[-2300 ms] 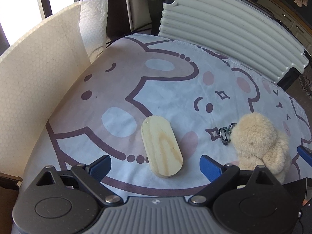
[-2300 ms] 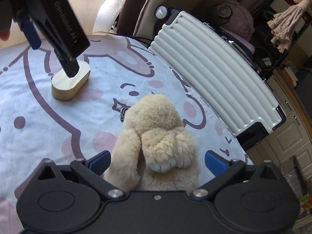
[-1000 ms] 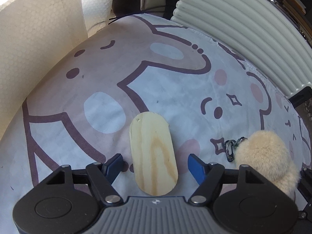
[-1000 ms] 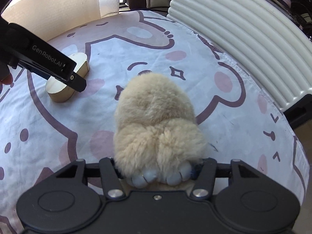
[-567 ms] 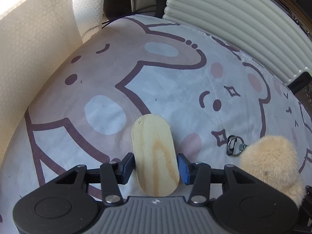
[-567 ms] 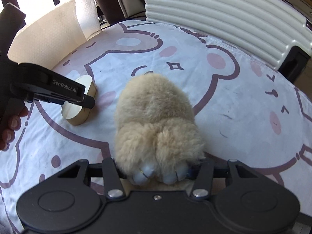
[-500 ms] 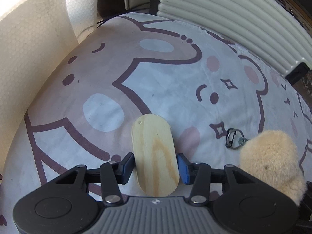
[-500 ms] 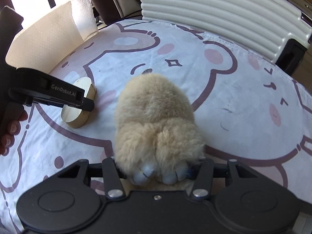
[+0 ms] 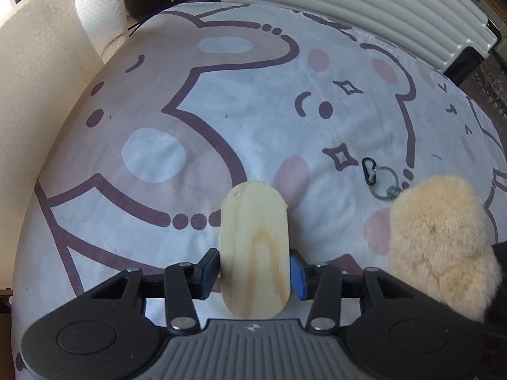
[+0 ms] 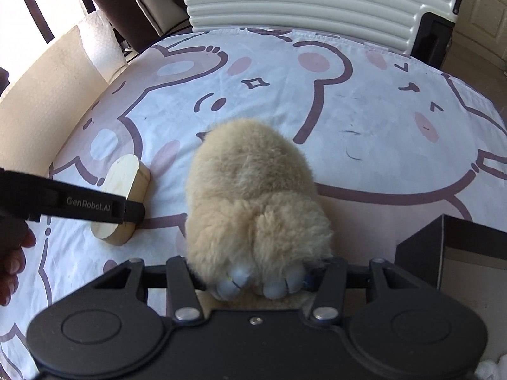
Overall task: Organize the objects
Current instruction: 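Lift and carry the wooden block with the left tool while the right tool carries the bunny over the box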
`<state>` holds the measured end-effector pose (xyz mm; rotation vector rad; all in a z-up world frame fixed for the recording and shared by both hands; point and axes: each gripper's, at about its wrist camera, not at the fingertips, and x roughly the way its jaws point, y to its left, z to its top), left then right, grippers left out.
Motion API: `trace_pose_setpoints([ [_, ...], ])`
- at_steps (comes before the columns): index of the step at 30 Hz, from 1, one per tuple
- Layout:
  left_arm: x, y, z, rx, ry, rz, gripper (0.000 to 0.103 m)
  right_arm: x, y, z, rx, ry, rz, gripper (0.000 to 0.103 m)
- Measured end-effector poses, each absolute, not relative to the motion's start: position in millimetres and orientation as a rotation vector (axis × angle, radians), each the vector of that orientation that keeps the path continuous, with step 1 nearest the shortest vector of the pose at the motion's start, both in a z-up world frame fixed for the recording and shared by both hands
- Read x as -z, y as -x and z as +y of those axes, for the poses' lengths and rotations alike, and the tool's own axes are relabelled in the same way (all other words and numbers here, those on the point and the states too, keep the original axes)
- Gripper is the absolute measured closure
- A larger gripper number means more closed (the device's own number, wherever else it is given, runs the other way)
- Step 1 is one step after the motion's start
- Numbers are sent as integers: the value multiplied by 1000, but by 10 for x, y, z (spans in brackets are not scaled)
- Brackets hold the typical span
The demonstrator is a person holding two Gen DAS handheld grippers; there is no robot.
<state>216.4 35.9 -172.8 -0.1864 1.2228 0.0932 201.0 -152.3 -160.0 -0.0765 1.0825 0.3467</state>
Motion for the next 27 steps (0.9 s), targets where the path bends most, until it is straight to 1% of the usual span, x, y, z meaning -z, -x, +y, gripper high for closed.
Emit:
trace_pose_setpoints([
  [3,1727,-2200,378,-130,220,1208,54,1579,-1973,-1525,-335,85,1081,53],
  [6,1699,-2212,370,-124,218,1209,59,1566,-1941,-1528,-325,83,1079,53],
  [10,1649,-2183,392,-102,230,1216,59,1525,-1915,-1553,-311,70,1071,53],
  [15,1456,-2104,393,-82,225,1165,59,1407,-1924,-1595,-292,43,1040,54],
  [27,919,-1822,221,-53,187,1051,59,893,-1768,-1749,-220,-15,945,54],
])
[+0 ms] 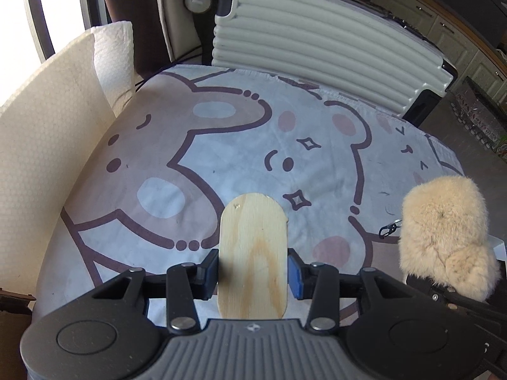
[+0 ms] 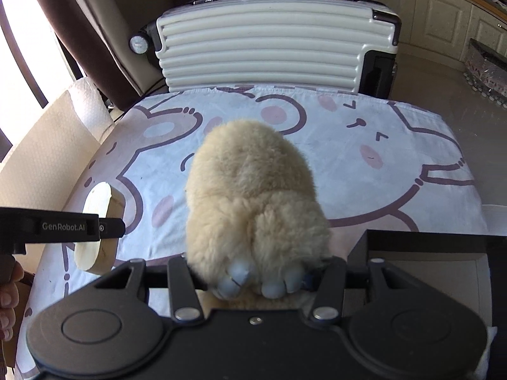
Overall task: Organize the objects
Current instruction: 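Lift and carry the wooden block with the left tool while the right tool carries the bunny over the box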
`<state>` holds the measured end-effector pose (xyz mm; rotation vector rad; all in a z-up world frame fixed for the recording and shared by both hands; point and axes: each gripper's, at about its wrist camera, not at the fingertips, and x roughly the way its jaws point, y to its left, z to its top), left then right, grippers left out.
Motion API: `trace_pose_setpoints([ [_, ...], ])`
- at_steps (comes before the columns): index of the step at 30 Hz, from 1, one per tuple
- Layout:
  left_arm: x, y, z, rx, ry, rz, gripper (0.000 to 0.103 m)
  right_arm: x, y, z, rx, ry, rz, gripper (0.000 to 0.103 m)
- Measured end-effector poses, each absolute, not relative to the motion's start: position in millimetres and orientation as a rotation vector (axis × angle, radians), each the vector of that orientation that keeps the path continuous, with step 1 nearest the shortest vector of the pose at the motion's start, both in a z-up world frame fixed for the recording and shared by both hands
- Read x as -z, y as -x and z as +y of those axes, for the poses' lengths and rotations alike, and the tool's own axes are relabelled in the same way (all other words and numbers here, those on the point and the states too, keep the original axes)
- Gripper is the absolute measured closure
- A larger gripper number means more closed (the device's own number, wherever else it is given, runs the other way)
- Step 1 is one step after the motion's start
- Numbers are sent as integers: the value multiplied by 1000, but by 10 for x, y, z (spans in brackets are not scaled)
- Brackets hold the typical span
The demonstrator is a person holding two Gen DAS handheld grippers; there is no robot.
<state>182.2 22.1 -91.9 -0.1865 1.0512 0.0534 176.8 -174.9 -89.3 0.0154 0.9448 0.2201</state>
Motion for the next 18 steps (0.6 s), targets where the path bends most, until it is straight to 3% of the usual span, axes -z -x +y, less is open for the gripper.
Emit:
trace_pose_setpoints([
  [18,259,-1319,-166,-2,159,941,59,188,-1237,-1999,-114,-26,849,54],
])
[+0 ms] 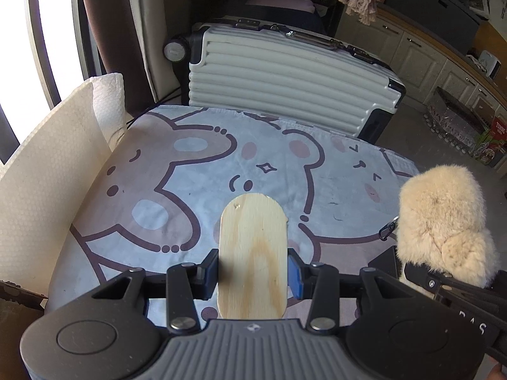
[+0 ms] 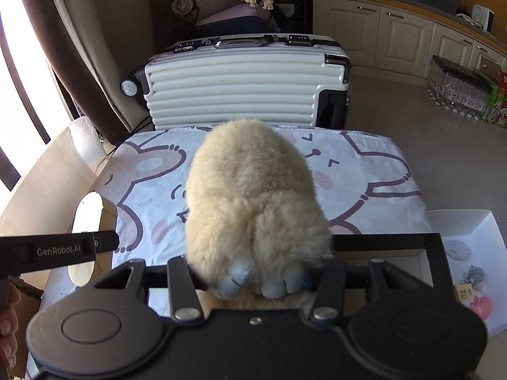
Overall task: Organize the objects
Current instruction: 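Lift and carry the wooden block with the left tool while the right tool carries the bunny over the box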
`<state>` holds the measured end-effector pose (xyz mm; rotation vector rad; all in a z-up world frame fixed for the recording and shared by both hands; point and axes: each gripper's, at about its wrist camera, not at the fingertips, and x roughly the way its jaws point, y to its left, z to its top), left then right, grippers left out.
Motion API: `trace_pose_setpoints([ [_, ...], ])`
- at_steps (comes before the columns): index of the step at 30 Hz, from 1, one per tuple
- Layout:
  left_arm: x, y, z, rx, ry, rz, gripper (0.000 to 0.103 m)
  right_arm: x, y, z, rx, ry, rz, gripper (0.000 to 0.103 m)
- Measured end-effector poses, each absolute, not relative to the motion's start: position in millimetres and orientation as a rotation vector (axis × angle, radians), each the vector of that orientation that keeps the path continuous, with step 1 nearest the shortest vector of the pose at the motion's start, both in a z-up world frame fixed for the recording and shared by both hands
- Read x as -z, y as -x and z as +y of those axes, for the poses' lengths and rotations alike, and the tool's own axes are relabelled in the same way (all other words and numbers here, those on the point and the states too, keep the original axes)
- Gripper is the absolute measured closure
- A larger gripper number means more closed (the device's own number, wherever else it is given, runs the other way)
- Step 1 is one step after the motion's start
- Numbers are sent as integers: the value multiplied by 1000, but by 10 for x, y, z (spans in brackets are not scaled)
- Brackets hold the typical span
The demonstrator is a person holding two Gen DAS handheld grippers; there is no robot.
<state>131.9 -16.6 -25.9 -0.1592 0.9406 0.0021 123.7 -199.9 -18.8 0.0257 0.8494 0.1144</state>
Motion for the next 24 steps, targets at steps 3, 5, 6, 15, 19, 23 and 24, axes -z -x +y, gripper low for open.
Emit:
trace_pose_setpoints([
  [3,185,-1260,-230,10,149,920,59,88,-1179,-2021,-98,-28,830,54],
  [5,153,-1229,-266,18,145,907,59,37,-1127,-2044,-89,-46,811,54],
  [6,151,-1222,-281,20,144,906,59,22,-1100,-2055,-88,-55,804,54],
  [15,218,-1228,-373,37,154,914,59,59,-998,-2196,-71,-43,796,54],
  [19,257,-1254,-437,52,155,916,59,69,-1003,-2261,-60,-44,786,54],
  [23,282,-1275,-519,78,165,908,59,78,-1018,-2351,-44,-50,780,54],
  [24,288,-1282,-538,87,177,909,59,81,-1022,-2377,-36,-48,778,54],
])
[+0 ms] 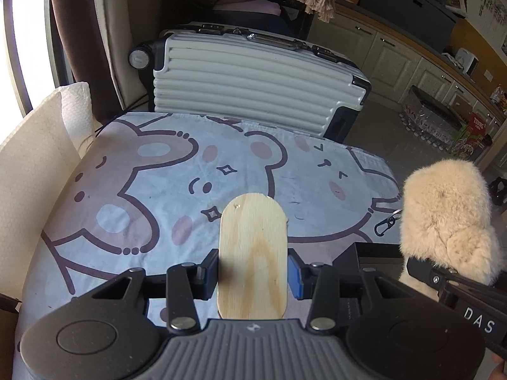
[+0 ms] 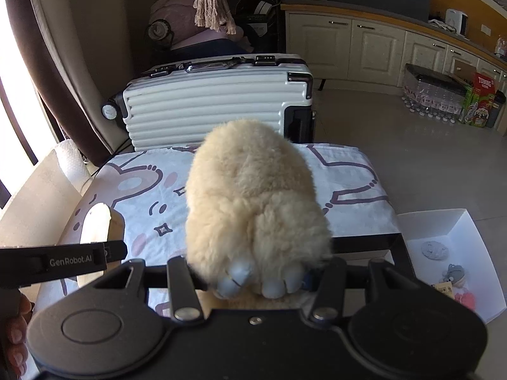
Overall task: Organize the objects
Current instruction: 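Lift and carry the wooden block with the left tool while the right tool carries the bunny over the box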
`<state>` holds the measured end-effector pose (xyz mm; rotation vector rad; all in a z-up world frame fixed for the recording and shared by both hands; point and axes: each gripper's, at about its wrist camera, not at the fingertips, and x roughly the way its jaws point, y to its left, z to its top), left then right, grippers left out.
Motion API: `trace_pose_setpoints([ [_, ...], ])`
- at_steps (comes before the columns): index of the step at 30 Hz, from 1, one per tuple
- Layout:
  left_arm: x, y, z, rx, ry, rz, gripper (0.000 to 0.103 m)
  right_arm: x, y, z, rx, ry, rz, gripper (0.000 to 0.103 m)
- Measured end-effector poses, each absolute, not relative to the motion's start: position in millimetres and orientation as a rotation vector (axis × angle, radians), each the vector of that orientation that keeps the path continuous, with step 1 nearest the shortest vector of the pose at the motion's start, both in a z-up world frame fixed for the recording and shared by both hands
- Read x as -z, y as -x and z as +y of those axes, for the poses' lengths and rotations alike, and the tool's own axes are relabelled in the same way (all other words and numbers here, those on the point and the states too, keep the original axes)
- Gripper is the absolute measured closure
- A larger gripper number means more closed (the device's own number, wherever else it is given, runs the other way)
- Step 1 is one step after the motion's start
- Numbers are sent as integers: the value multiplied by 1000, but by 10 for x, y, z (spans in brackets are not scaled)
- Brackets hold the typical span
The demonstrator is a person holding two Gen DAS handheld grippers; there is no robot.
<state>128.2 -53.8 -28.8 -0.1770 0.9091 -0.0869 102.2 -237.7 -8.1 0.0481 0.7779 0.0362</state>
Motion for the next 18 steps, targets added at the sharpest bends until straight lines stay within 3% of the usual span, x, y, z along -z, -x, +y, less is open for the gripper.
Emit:
trace_pose_setpoints([
  [18,440,-1383,-1141,241,216,921,59,274,-1035,-3106,110,-81,801,54],
])
